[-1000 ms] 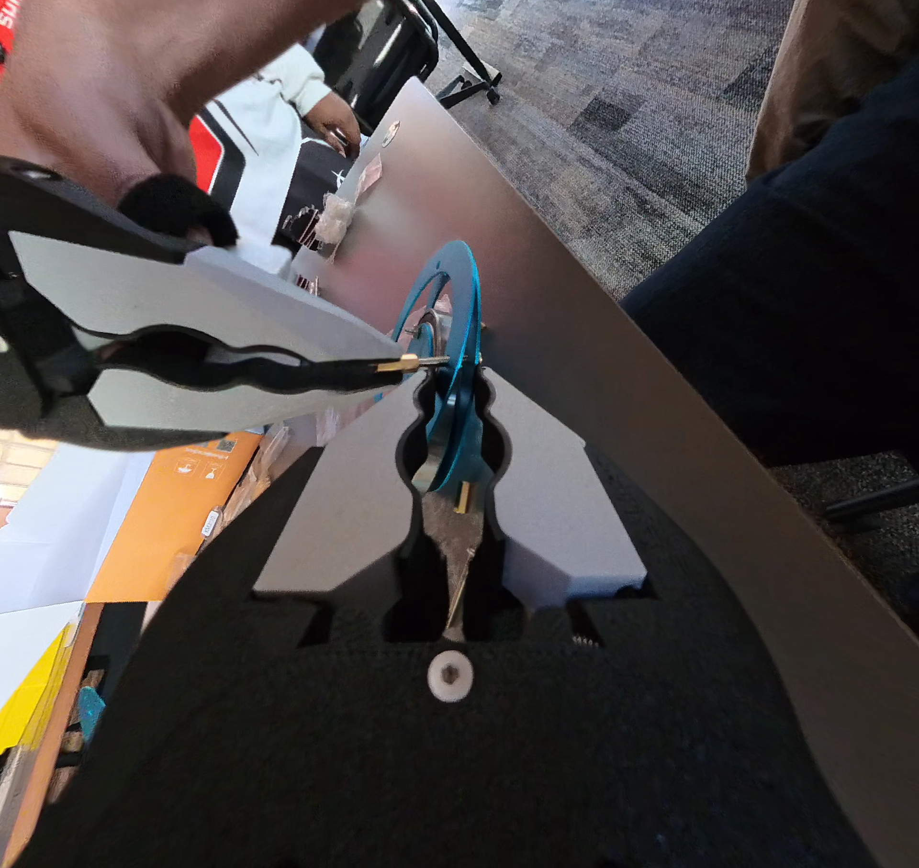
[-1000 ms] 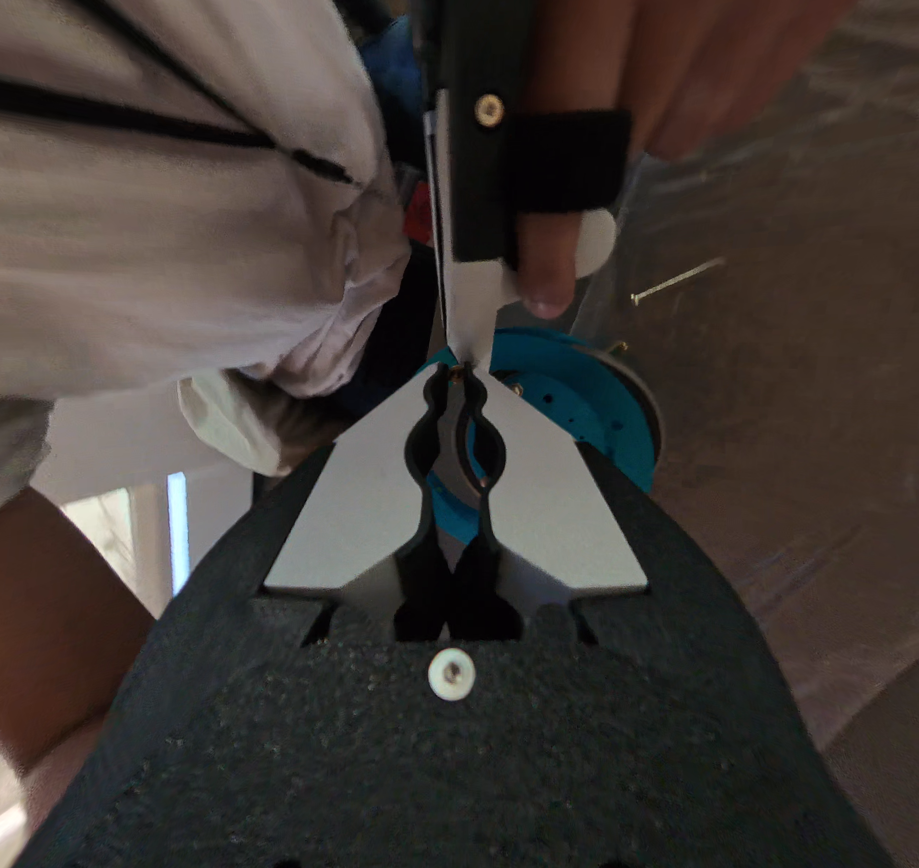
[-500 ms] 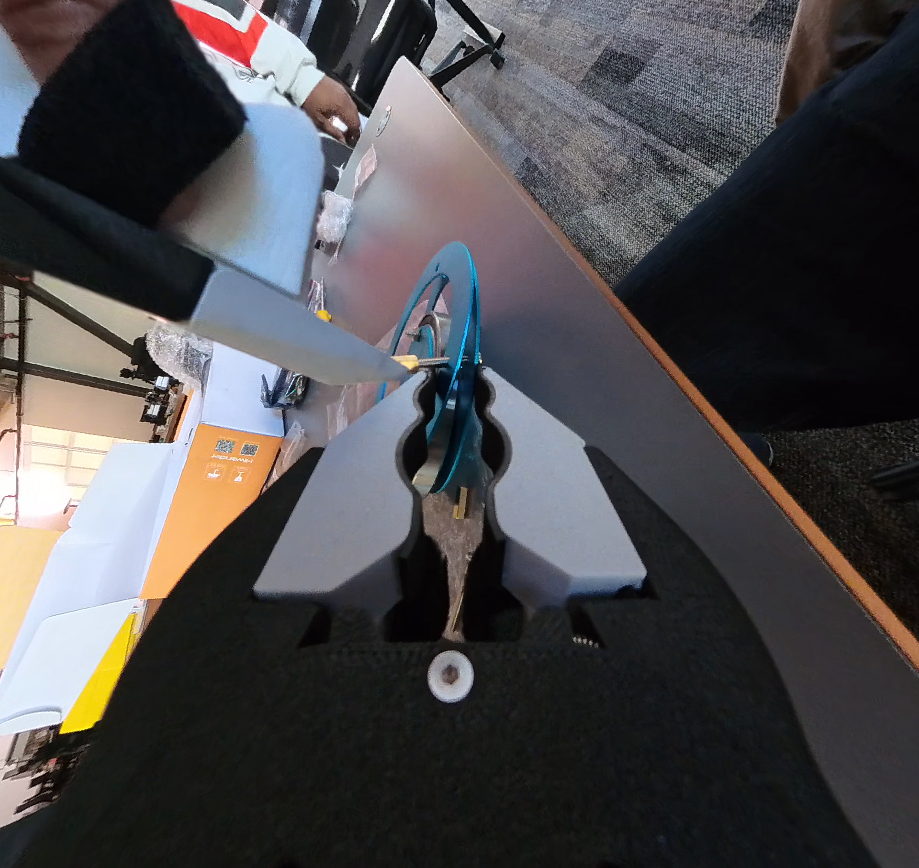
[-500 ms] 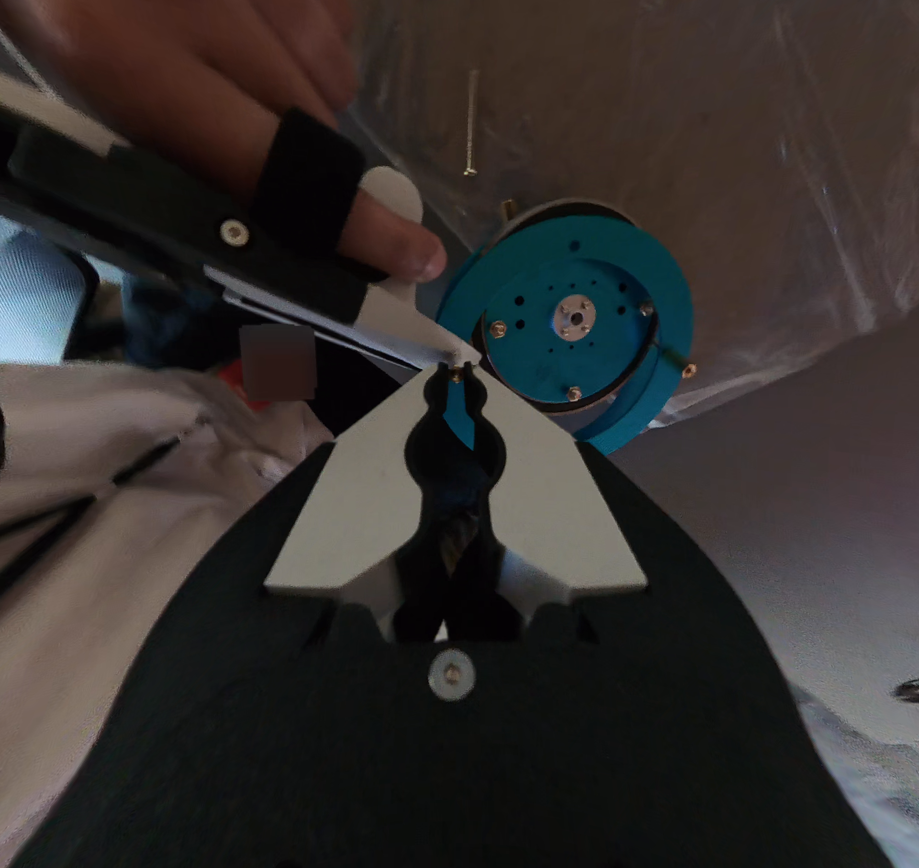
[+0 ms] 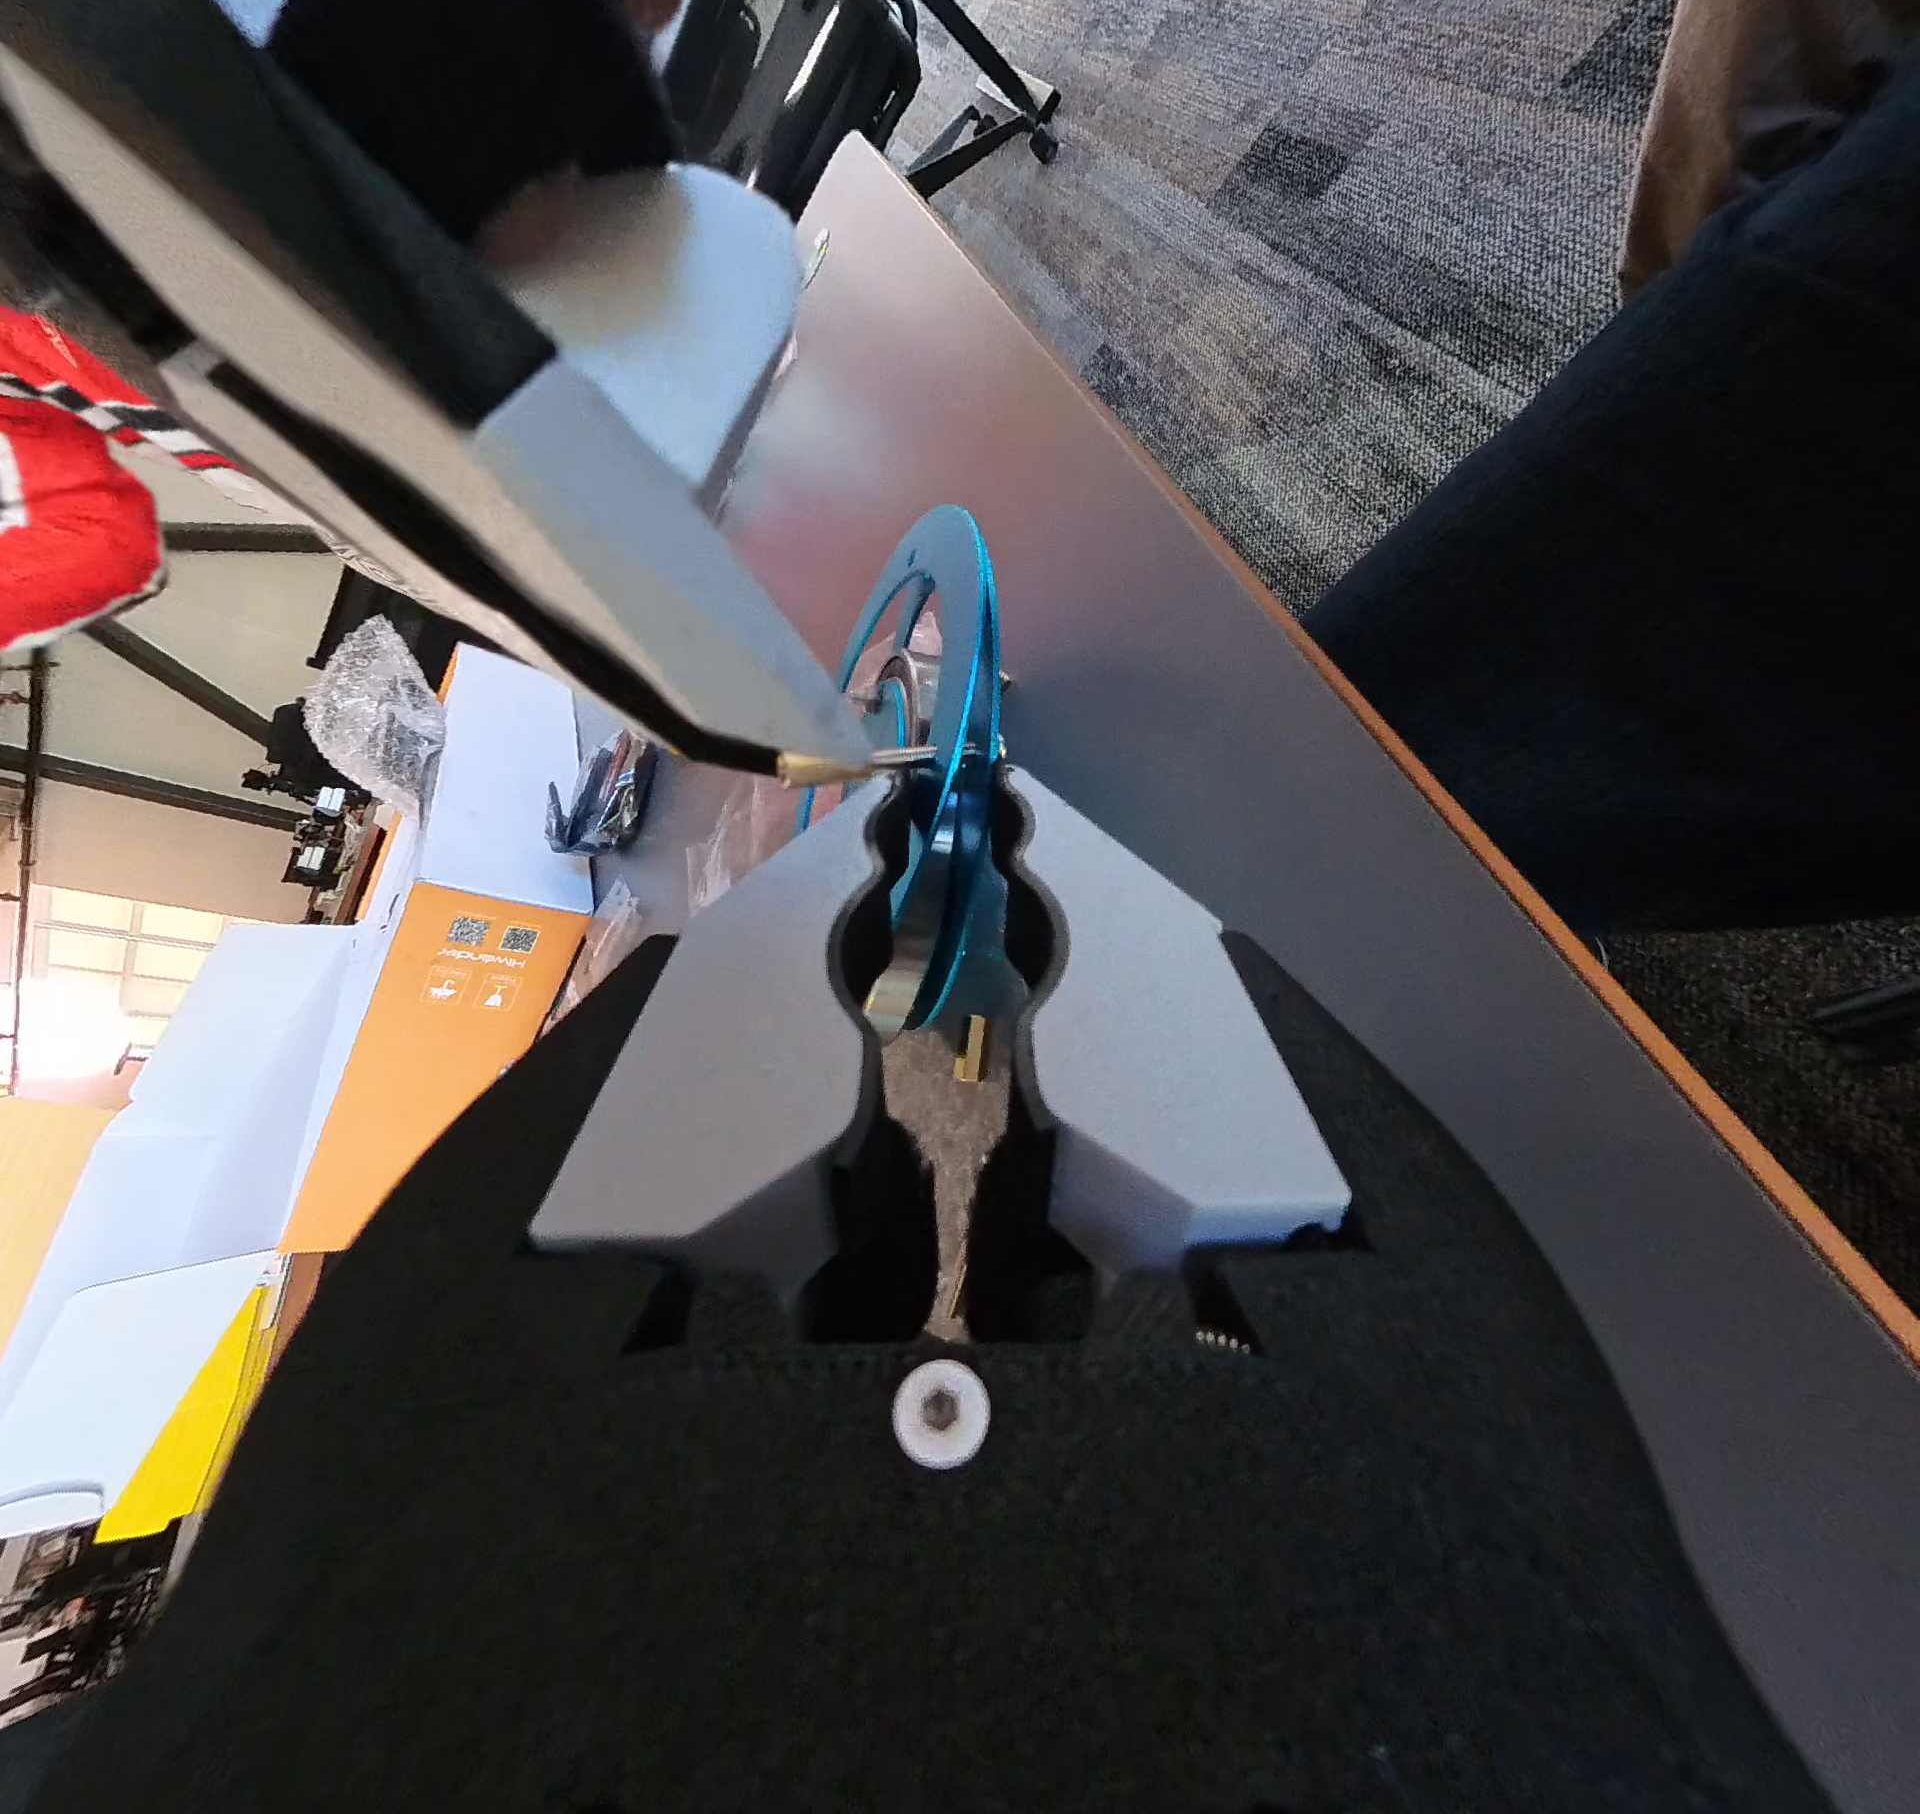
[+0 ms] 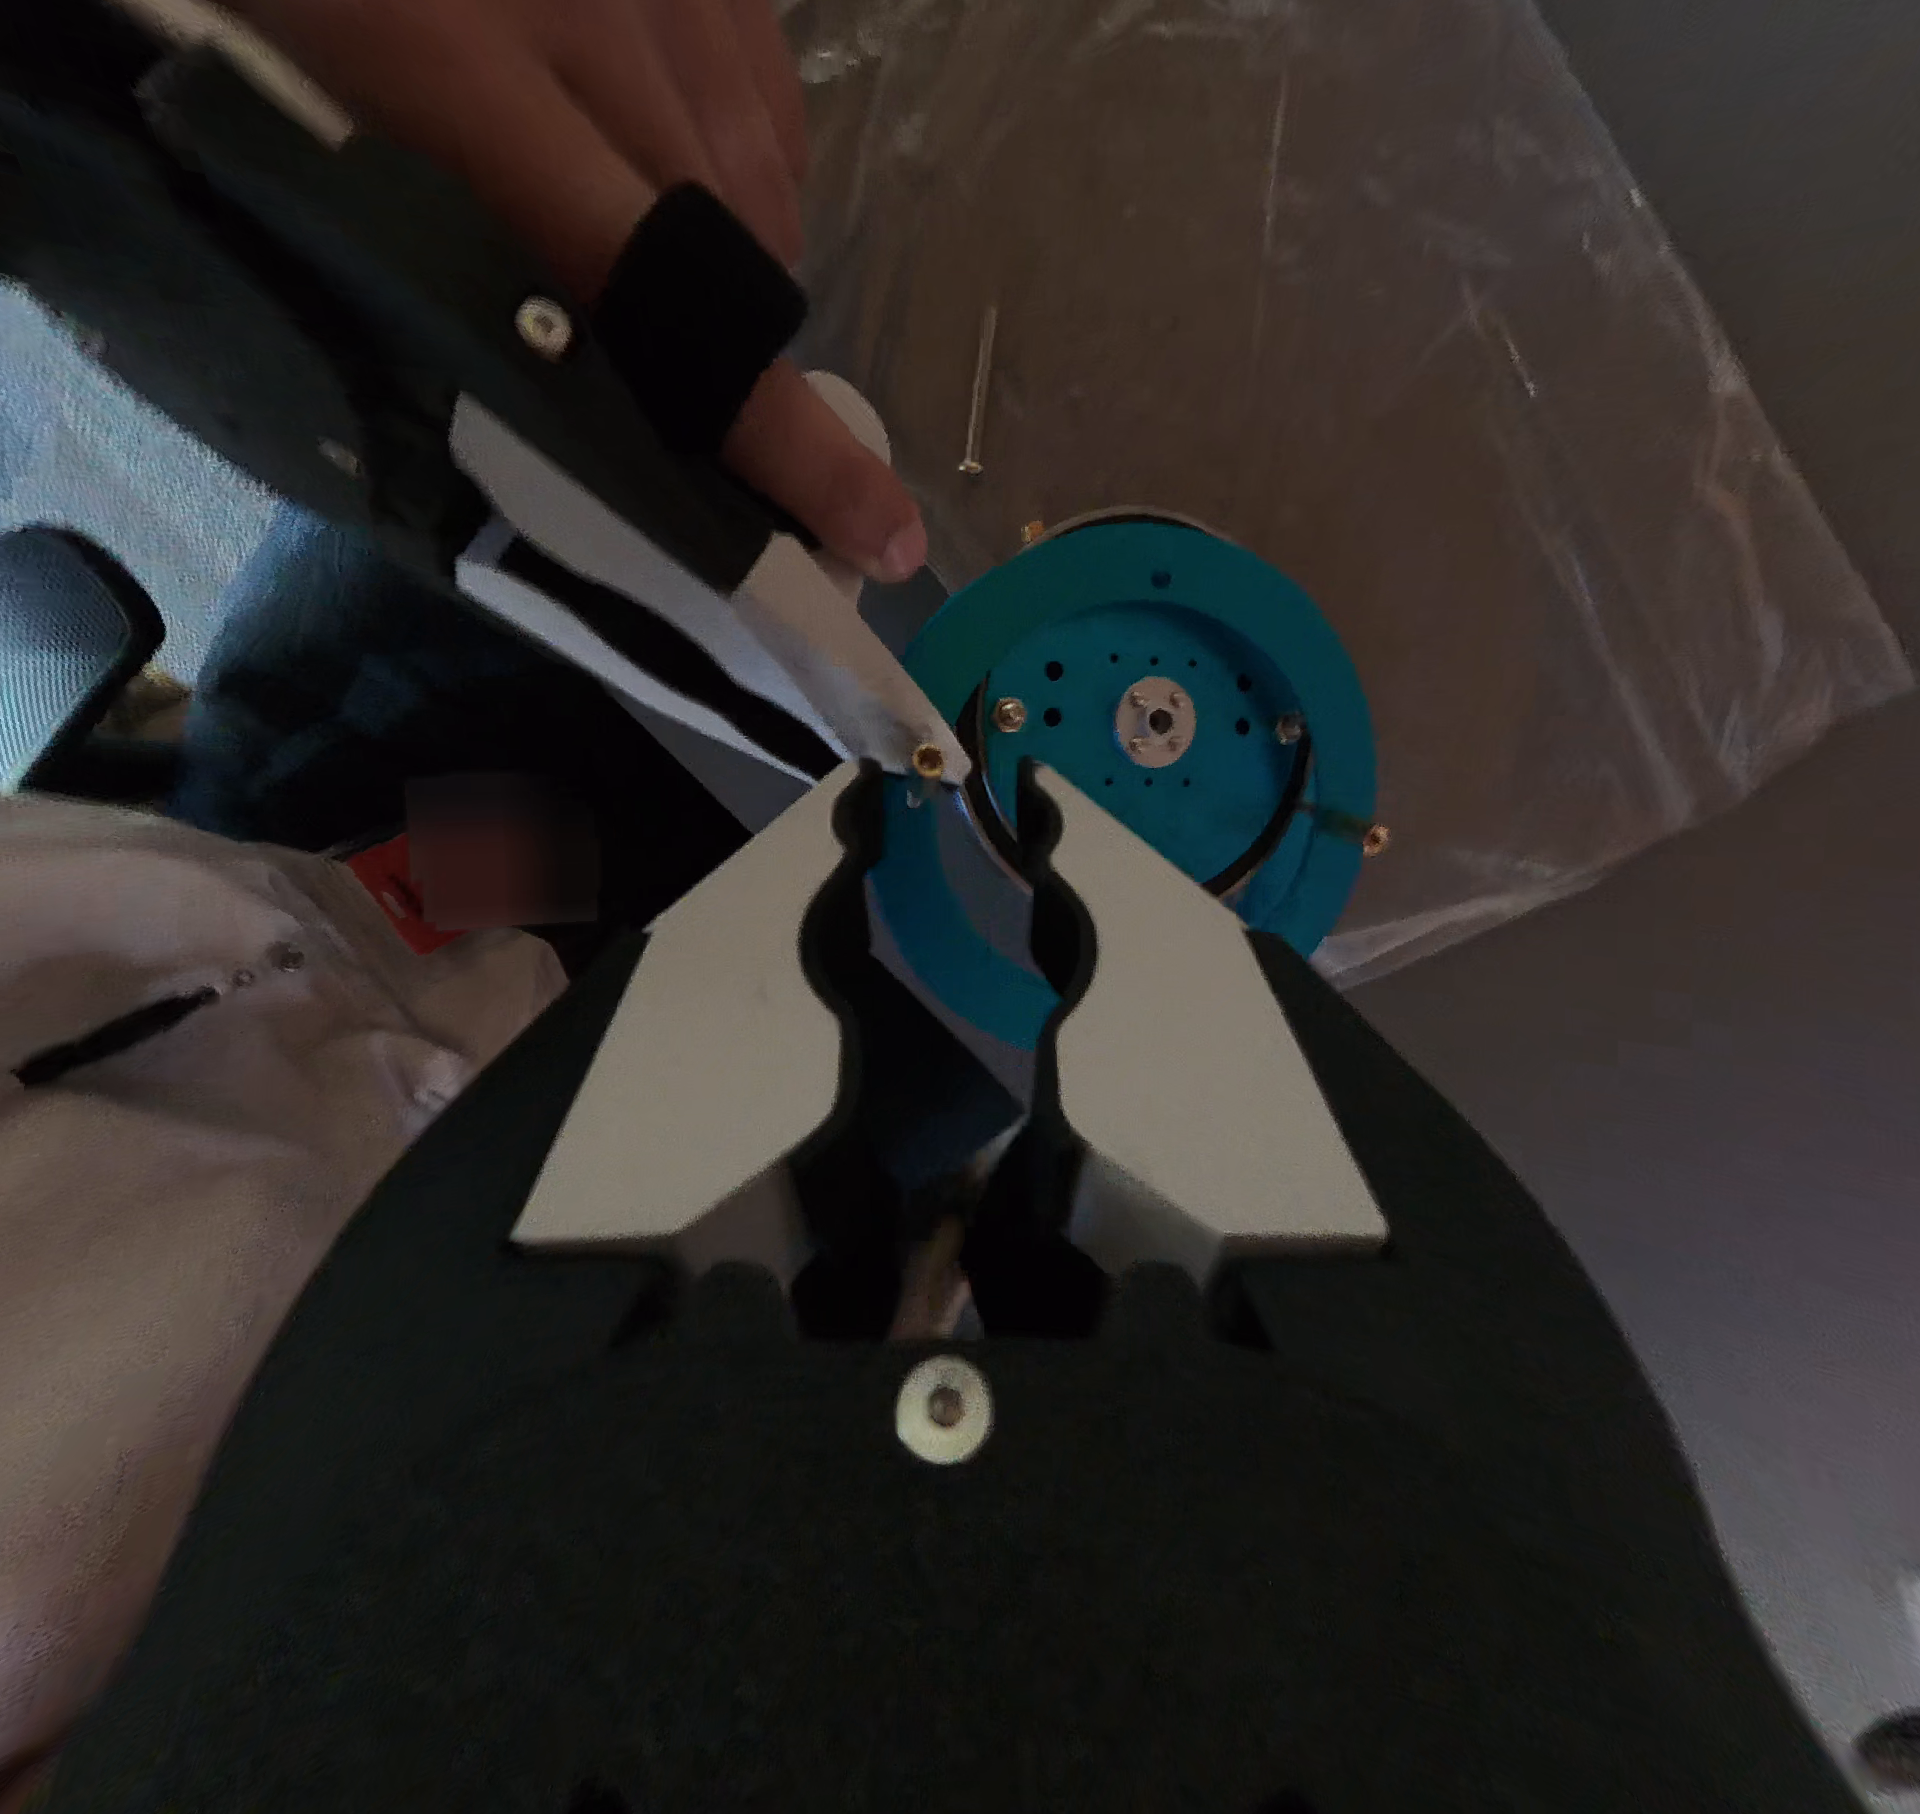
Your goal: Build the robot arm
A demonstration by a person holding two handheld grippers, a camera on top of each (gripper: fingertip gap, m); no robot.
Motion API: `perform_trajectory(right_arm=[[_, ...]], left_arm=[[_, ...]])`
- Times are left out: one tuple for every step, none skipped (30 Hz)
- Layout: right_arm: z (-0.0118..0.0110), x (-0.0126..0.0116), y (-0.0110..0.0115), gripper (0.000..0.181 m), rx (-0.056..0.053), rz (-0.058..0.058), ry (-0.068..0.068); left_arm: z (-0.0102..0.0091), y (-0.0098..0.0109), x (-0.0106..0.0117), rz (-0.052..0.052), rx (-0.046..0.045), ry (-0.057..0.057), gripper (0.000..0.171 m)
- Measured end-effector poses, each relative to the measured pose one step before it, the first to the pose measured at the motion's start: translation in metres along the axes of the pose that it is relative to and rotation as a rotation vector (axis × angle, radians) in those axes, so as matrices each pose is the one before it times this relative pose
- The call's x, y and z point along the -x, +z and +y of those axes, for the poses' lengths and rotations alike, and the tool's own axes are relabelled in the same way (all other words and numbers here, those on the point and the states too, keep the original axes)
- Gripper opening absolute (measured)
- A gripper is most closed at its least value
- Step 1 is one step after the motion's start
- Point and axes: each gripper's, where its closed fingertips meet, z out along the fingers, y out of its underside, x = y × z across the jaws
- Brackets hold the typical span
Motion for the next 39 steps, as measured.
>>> perform_trajectory(right_arm=[[0.00239, 0.00079, -0.00053, 0.024, -0.0115, -0.025, -0.0743], [0.00332, -0.00068, -0.00031, 0.025, -0.0029, -0.0121, -0.0853], [0.00295, -0.00214, -0.00048, 0.025, 0.0019, -0.0008, -0.1014], [0.00088, -0.0017, -0.00055, 0.025, -0.004, -0.0013, -0.1157], [-0.003, -0.00178, -0.00142, 0.022, -0.0256, 0.0016, -0.1145], [-0.0067, -0.00358, -0.0025, 0.012, -0.0558, 0.0093, -0.106], [-0.00787, -0.00507, -0.00315, 0.006, -0.0693, 0.0156, -0.0958], [-0.00648, -0.00741, -0.00367, 0.004, -0.0646, 0.0279, -0.0843], [-0.00609, -0.01184, -0.0043, 0.004, -0.0728, 0.0524, -0.0708], [-0.00777, -0.01537, -0.00493, 0.005, -0.0896, 0.0741, -0.0562], [-0.00781, -0.01803, -0.00543, 0.001, -0.094, 0.0908, -0.0379], [-0.0077, -0.01542, -0.00427, 0.0, -0.0982, 0.0687, -0.0315], [-0.00678, -0.01106, -0.00253, 0.0, -0.0935, 0.0269, -0.0063], [-0.00429, -0.01082, -0.00094, 0.0, -0.0644, 0.0049, 0.0404], [-0.00437, -0.00696, -0.00012, 0.0, -0.0627, -0.0329, 0.0702], [-0.00449, 0.00033, -0.00016, 0.006, -0.0656, -0.0837, 0.0604], [-0.00394, -0.00105, -0.00051, 0.013, -0.0617, -0.074, 0.0599], [-0.00267, -0.00198, -0.00043, 0.016, -0.0574, -0.0662, 0.0561], [-0.00218, 0.00239, -0.00045, 0.021, -0.0724, -0.088, 0.04], [0.00169, 0.00771, -0.00199, 0.021, -0.0578, -0.1132, 0.0197], [0.00215, 0.00794, -0.0034, 0.021, -0.0355, -0.1008, 0.0291], [-0.00075, 0.0059, -0.00139, 0.023, -0.0328, -0.0777, 0.0214], [0.0038, 0.00121, 0.0003, 0.023, 0.0137, -0.0425, 0.0044], [0.00887, 0.00435, 0.00051, 0.014, 0.0549, -0.0639, 0.0033], [0.00996, 0.00865, 0.00226, 0.003, 0.0698, -0.0985, 0.0106], [0.00729, 0.00739, 0.004, 0.003, 0.0651, -0.0964, 0.0218], [0.00542, 0.00699, 0.00464, 0.007, 0.0582, -0.0987, 0.0239], [0.00543, 0.00391, 0.0055, 0.015, 0.06, -0.0818, 0.0294], [0.00677, -0.00031, 0.00549, 0.024, 0.0762, -0.0561, 0.0146], [0.00692, -0.00164, 0.00483, 0.025, 0.0822, -0.046, 0.0058], [0.00454, -0.00062, 0.00461, 0.024, 0.0663, -0.051, -0.0072], [0.0013, -0.00044, 0.00388, 0.024, 0.0433, -0.0461, -0.0162], [-0.00085, -0.00158, 0.003, 0.024, 0.0235, -0.0291, -0.0284], [-0.00024, -0.00331, 0.00272, 0.023, 0.0184, -0.0118, -0.0343], [0.00133, -0.00237, 0.00254, 0.023, 0.0247, -0.0152, -0.0279], [0.00116, -0.00175, 0.00228, 0.022, 0.0187, -0.0206, -0.0156], [0.00098, -0.00163, 0.00203, 0.021, 0.0122, -0.0234, -0.0078], [0.00094, -0.0009, 0.00187, 0.019, 0.0092, -0.0263, -0.003], [0.00102, 0.0001, 0.00219, 0.016, 0.0062, -0.0286, 0.0004]], left_arm=[[0.0, -0.00006, -0.00026, 0.0011, 0.00003, 0.0026, 0.014], [0.00007, 0.00003, -0.0007, 0.0029, 0.00032, 0.0027, 0.014], [-0.00002, -0.00001, -0.00061, 0.0021, -0.00081, 0.0026, 0.014], [-0.00002, 0.00006, -0.00041, 0.0001, -0.0018, 0.002, 0.014], [0.00001, -0.00009, -0.00006, 0.0007, -0.00157, -0.0006, 0.014], [0.00004, -0.00005, 0.00021, 0.0002, -0.00201, -0.0023, 0.015], [0.00003, -0.00026, 0.00047, -0.0005, -0.00295, -0.0031, 0.015], [0.0002, -0.00048, 0.00034, 0.0018, -0.00321, -0.0049, 0.015], [0.00028, -0.0004, 0.00049, 0.0019, -0.00362, -0.0063, 0.015], [0.00011, -0.00039, 0.0009, -0.0009, -0.00435, -0.0073, 0.015], [0.00015, -0.0003, 0.00088, 0.0, -0.00381, -0.0084, 0.015], [0.00007, -0.0004, 0.00064, 0.0022, -0.00342, -0.0097, 0.015], [-0.00002, -0.00022, 0.00074, 0.0009, -0.00442, -0.0104, 0.015], [-0.00008, -0.00029, 0.0008, 0.0004, -0.00463, -0.0101, 0.015], [0.00003, -0.00022, 0.0005, 0.0015, -0.00348, -0.0089, 0.015], [0.00014, -0.00033, 0.00043, 0.0013, -0.00272, -0.006, 0.015], [0.00023, -0.00029, 0.00002, 0.0021, -0.00246, -0.0036, 0.015], [0.00017, -0.00022, 0.00019, 0.0025, -0.00272, -0.0045, 0.015], [0.00006, -0.00031, 0.00038, 0.0018, -0.00369, -0.0065, 0.015], [0.00026, -0.00032, 0.00042, 0.004, -0.00428, -0.0093, 0.015], [0.00016, -0.0005, 0.00044, 0.0057, -0.00529, -0.013, 0.015], [0.00019, -0.0006, 0.00086, 0.003, -0.00738, -0.0136, 0.015], [0.00021, -0.00075, 0.00122, 0.0016, -0.00794, -0.0121, 0.015], [0.00021, -0.00076, 0.00097, 0.0034, -0.00659, -0.0108, 0.015], [0.00026, -0.00073, 0.0009, 0.0026, -0.0054, -0.0085, 0.015], [0.00005, -0.00034, 0.00096, 0.0001, -0.00424, -0.0068, 0.015], [-0.00002, -0.00018, 0.00048, 0.0009, -0.00251, -0.005, 0.015], [-0.00002, 0.00008, -0.00004, 0.0028, -0.00141, -0.0022, 0.015], [0.00003, 0.00019, -0.00025, 0.0017, -0.00136, 0.0001, 0.015], [-0.00007, 0.00022, -0.00017, 0.0, -0.00003, 0.0017, 0.015], [0.00007, 0.00017, -0.00023, 0.0004, 0.00201, 0.003, 0.015], [0.0001, 0.00007, -0.00028, 0.0011, 0.00233, 0.0044, 0.015], [0.0002, 0.00005, -0.00024, 0.001, 0.00105, 0.0037, 0.015], [0.00012, -0.00002, -0.00018, 0.0007, -0.00055, 0.0007, 0.015], [0.0001, -0.00002, -0.0001, 0.0006, -0.00128, -0.0015, 0.015], [-0.00006, 0.0001, 0.0001, 0.0004, -0.00166, -0.0026, 0.015], [0.0001, 0.00007, 0.00014, 0.0005, -0.0016, -0.0041, 0.015], [-0.00003, 0.00002, 0.00034, 0.0006, -0.00114, -0.0045, 0.015], [0.00014, -0.00011, 0.00042, 0.0001, -0.00131, -0.004, 0.015]])
